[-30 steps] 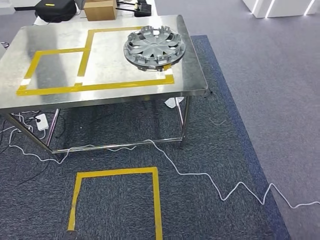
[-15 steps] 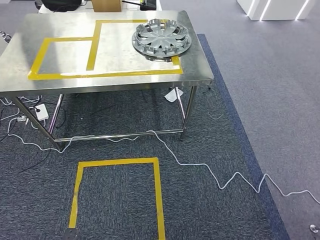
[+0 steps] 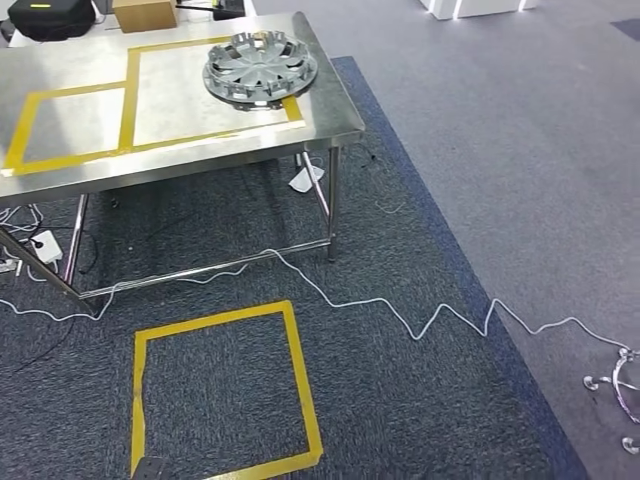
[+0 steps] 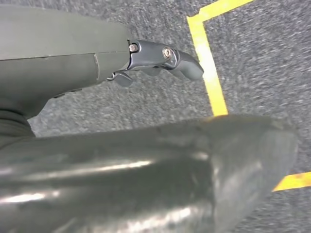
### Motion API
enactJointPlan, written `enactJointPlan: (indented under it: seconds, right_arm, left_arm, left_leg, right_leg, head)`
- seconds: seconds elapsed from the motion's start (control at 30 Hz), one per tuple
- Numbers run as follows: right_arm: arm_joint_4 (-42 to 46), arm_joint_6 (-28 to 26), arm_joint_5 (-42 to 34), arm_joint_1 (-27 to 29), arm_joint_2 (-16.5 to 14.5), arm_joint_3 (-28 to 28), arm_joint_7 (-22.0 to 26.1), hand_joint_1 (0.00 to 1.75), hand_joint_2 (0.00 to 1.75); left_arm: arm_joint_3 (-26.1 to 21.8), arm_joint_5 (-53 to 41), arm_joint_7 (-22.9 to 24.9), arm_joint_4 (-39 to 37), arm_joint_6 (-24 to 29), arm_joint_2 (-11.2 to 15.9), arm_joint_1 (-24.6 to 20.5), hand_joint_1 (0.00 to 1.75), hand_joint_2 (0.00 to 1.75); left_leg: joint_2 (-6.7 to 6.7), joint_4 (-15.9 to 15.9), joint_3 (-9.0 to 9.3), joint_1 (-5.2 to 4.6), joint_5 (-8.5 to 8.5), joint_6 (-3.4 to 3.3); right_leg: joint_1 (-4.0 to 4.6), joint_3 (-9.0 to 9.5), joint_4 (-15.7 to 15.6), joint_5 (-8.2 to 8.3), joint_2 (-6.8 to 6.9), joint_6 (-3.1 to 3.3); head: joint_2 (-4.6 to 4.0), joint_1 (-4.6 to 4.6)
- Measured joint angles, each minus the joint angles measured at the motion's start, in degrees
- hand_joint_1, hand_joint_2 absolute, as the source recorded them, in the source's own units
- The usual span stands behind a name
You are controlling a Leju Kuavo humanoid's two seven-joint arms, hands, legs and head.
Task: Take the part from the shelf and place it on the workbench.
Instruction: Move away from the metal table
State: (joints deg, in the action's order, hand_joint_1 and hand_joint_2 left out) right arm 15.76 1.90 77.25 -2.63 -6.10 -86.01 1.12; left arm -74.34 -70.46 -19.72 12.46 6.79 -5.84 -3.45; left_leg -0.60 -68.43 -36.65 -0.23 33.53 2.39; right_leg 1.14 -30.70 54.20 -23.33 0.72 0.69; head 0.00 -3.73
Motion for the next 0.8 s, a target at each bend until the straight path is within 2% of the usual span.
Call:
enactJointPlan:
  seconds: [0.03,0.07,0.1,0.13,0.17,0.2,0.23,0.27,0.4,0.43,0.47,0.53,0.57,0.6,0.63,0.67,0.7,0.73,0.77,0.8]
  right_arm:
    - [-0.1,0.2,0.3,0.1,0.0,0.0,-0.5,0.00,0.00]
    - [-0.1,0.3,0.5,0.1,0.0,0.0,-0.9,0.00,0.00]
    - [-0.2,0.5,0.6,0.1,0.0,0.0,-1.0,0.00,0.00]
    - [-0.3,0.6,0.8,0.1,0.0,0.0,-1.2,0.00,0.00]
    - [-0.3,0.7,0.9,0.1,0.0,0.0,-1.2,0.00,0.00]
    - [-0.3,0.7,1.0,0.1,0.1,0.0,-1.3,0.00,0.00]
    - [-0.3,0.7,1.1,0.1,0.1,0.0,-1.3,0.00,0.00]
    - [-0.3,0.7,1.1,0.1,0.2,0.0,-1.3,0.00,0.00]
    - [-0.3,0.7,1.1,0.1,0.2,0.1,-1.3,0.00,0.00]
    - [-0.3,0.7,1.1,0.3,0.2,0.1,-1.3,0.00,0.00]
    - [-0.3,0.8,1.2,0.5,0.2,0.1,-1.4,0.00,0.00]
    - [-0.4,0.9,1.2,0.8,0.2,0.1,-1.5,0.00,0.00]
    - [-0.4,0.9,1.2,0.8,0.2,0.1,-1.5,0.00,0.00]
    - [-0.4,0.9,1.3,0.7,0.2,0.1,-1.5,0.00,0.00]
    - [-0.4,0.9,1.3,0.7,0.2,0.1,-1.5,0.00,0.00]
    - [-0.4,0.9,1.3,0.7,0.2,0.1,-1.5,0.00,0.00]
    - [-0.4,0.9,1.4,0.6,0.2,0.1,-1.5,0.00,0.00]
    - [-0.4,0.9,1.4,0.4,0.2,0.1,-1.5,0.00,0.00]
    - [-0.4,0.9,1.4,0.2,0.2,0.1,-1.5,0.00,0.00]
    - [-0.4,0.9,1.4,0.0,0.2,0.2,-1.5,0.00,0.00]
  left_arm:
    - [0.0,-0.1,0.0,0.0,0.0,0.1,0.0,0.00,0.00]
    - [0.0,-0.3,-0.1,0.0,-0.1,0.1,-0.1,0.00,0.00]
    - [0.0,-0.4,-0.1,0.0,-0.1,0.2,-0.1,0.00,0.00]
    - [0.1,-0.4,-0.2,0.0,-0.1,0.2,-0.2,0.00,0.00]
    - [0.1,-0.5,-0.2,0.0,-0.1,0.2,-0.3,0.00,0.00]
    - [0.1,-0.5,-0.3,0.0,-0.1,0.1,-0.4,0.00,0.00]
    - [0.1,-0.5,-0.3,0.0,-0.1,0.1,-0.5,0.00,0.00]
    - [0.1,-0.6,-0.3,0.0,-0.1,0.0,-0.5,0.00,0.00]
    - [0.1,-0.6,-0.3,0.0,-0.1,0.0,-0.5,0.00,0.00]
    - [0.1,-0.6,-0.3,0.0,-0.1,0.0,-0.5,0.00,0.00]
    - [0.1,-0.6,-0.4,0.0,-0.1,0.1,-0.5,0.00,0.00]
    - [0.1,-0.6,-0.4,0.0,-0.1,0.1,-0.4,0.00,0.00]
    - [0.1,-0.6,-0.5,0.0,-0.1,0.2,-0.4,0.00,0.00]
    - [0.1,-0.6,-0.5,0.0,-0.1,0.2,-0.4,0.00,0.00]
    - [0.1,-0.6,-0.6,0.0,-0.1,0.2,-0.5,0.00,0.00]
    - [0.1,-0.6,-0.7,0.0,-0.1,0.2,-0.5,0.00,0.00]
    - [0.1,-0.6,-0.8,0.0,-0.1,0.2,-0.5,0.00,0.00]
    - [0.1,-0.6,-0.8,0.0,-0.1,0.2,-0.5,0.00,0.00]
    - [0.1,-0.5,-0.9,0.0,-0.1,0.2,-0.5,0.00,0.00]
    - [0.1,-0.5,-0.9,0.0,-0.1,0.2,-0.5,0.00,0.00]
  left_leg:
    - [0.03,-2.2,-0.10,0.12,0.14,0.24]
    - [0.03,-2.5,0.65,0.28,-1.04,0.50]
    - [0.03,-0.9,2.33,0.50,-2.90,0.81]
    - [0.07,2.2,4.79,0.81,-4.42,1.20]
    - [0.24,6.2,7.60,1.03,-4.84,1.48]
    - [0.43,9.7,9.87,1.15,-4.48,1.50]
    - [0.62,12.2,11.41,1.20,-3.73,1.41]
    - [0.78,13.4,12.09,1.12,-3.09,1.19]
    - [0.74,13.3,11.74,1.12,-2.92,0.50]
    - [0.57,13.1,11.17,1.11,-3.37,-0.27]
    - [0.41,12.9,10.16,1.08,-4.24,-1.20]
    - [0.12,12.7,7.68,0.90,-6.52,-2.78]
    - [0.08,12.6,6.50,0.80,-7.50,-2.95]
    - [0.03,12.6,5.58,0.73,-8.25,-2.91]
    - [-0.01,12.6,4.67,0.68,-8.97,-2.84]
    - [-0.04,12.6,3.81,0.65,-9.67,-2.75]
    - [-0.04,12.5,3.10,0.64,-10.34,-2.61]
    - [-0.04,12.5,2.53,0.60,-10.96,-2.40]
    - [-0.04,12.5,2.15,0.59,-11.53,-2.13]
    - [-0.06,12.5,2.01,0.61,-12.06,-1.80]
  right_leg:
    - [-0.12,-1.12,0.3,0.68,-0.25,-0.10]
    - [-0.30,-2.28,0.6,1.29,-0.44,-0.28]
    - [-0.53,-3.41,1.1,1.81,-0.56,-0.54]
    - [-0.69,-4.47,1.7,2.26,-0.67,-0.90]
    - [-0.79,-5.46,2.4,2.65,-0.78,-1.29]
    - [-0.80,-6.21,3.0,2.94,-0.87,-1.64]
    - [-0.74,-6.69,3.5,3.13,-0.94,-1.90]
    - [-0.72,-6.97,3.7,3.24,-0.97,-2.02]
    - [-0.66,-7.06,3.7,3.55,-0.97,-2.18]
    - [-0.76,-7.23,3.7,3.84,-0.97,-2.44]
    - [-0.89,-7.86,5.4,2.00,-0.95,-2.88]
    - [-1.17,-9.84,12.3,-3.91,-0.94,-3.78]
    - [-1.20,-10.68,16.9,-7.17,-0.92,-4.00]
    - [-1.20,-10.67,19.7,-7.89,-0.92,-4.02]
    - [-1.20,-9.76,20.7,-7.28,-0.93,-3.94]
    - [-1.19,-7.66,19.4,-5.82,-0.93,-3.78]
    - [-1.18,-4.48,16.0,-4.56,-0.92,-3.55]
    - [-1.13,-0.86,11.3,-4.46,-0.92,-3.29]
    - [-1.03,2.38,6.8,-4.97,-0.93,-3.12]
    - [-0.88,4.42,3.6,-5.79,-0.95,-2.95]
  head:
    - [0.00,0.07]
    - [0.00,0.10]
    - [0.00,0.11]
    - [0.00,0.15]
    - [0.00,0.30]
    - [0.01,0.44]
    - [0.01,0.59]
    - [0.02,0.70]
    - [0.02,0.59]
    - [0.02,0.55]
    - [0.02,0.39]
    - [0.01,0.08]
    - [0.01,-0.09]
    - [0.00,-0.14]
    - [0.00,-0.15]
    - [0.00,-0.15]
    - [0.00,-0.15]
    - [0.00,-0.19]
    - [0.01,-0.17]
    - [0.01,-0.11]
